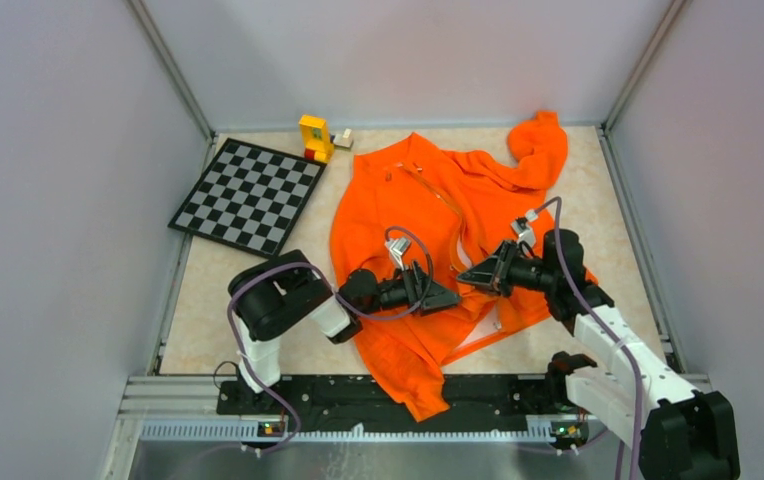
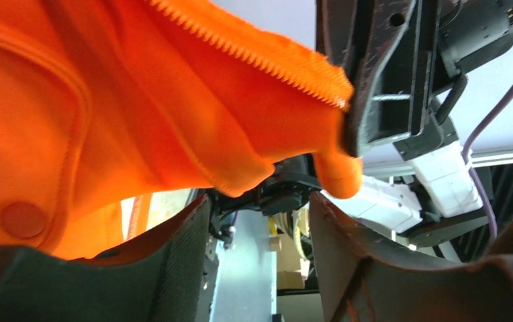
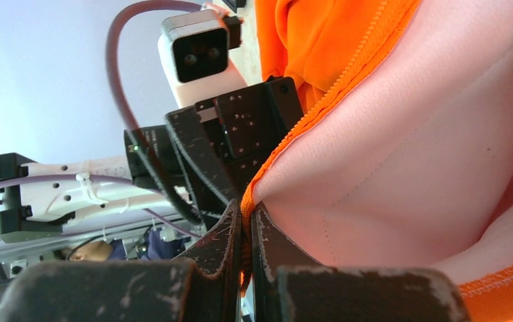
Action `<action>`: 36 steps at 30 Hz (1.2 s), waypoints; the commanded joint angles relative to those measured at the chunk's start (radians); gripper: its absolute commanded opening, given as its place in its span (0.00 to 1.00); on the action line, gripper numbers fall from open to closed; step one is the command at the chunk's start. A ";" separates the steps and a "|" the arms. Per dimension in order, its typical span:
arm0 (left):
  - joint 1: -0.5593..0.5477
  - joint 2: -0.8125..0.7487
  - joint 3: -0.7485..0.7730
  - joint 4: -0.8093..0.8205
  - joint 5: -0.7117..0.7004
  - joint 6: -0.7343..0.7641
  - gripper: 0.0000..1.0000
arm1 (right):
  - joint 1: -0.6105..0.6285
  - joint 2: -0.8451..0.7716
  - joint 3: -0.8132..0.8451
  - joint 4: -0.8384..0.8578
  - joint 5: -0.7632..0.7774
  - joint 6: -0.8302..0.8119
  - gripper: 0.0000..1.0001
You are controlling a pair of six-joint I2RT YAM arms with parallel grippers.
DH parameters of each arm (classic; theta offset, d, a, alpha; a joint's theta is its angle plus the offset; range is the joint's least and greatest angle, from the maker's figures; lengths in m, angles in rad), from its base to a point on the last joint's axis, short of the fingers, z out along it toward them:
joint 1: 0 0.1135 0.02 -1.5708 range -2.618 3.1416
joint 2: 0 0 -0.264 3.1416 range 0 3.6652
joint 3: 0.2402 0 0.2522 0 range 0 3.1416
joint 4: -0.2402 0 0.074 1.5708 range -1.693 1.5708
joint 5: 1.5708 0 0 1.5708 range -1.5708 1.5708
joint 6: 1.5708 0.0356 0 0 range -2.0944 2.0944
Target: Zip up the jacket
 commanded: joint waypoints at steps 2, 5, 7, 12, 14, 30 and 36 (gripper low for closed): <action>-0.032 -0.059 0.025 0.184 -0.042 0.027 0.65 | -0.007 -0.024 0.014 -0.036 0.032 -0.044 0.00; -0.038 -0.058 0.028 0.197 -0.048 0.022 0.63 | -0.008 -0.021 0.006 -0.025 0.029 -0.044 0.00; -0.039 -0.050 0.033 0.211 -0.053 0.012 0.59 | -0.008 -0.020 -0.003 -0.018 0.028 -0.040 0.00; -0.039 -0.054 0.024 0.210 -0.073 0.018 0.68 | -0.008 -0.028 -0.005 -0.019 0.024 -0.041 0.00; -0.039 -0.062 0.030 0.191 -0.079 0.022 0.68 | -0.008 -0.032 -0.007 -0.024 0.025 -0.048 0.00; -0.048 -0.050 0.088 0.117 -0.047 -0.002 0.38 | -0.007 -0.038 -0.028 -0.060 0.042 -0.086 0.00; -0.050 -0.053 0.065 0.104 -0.057 0.007 0.22 | -0.007 -0.039 -0.021 -0.060 0.051 -0.086 0.00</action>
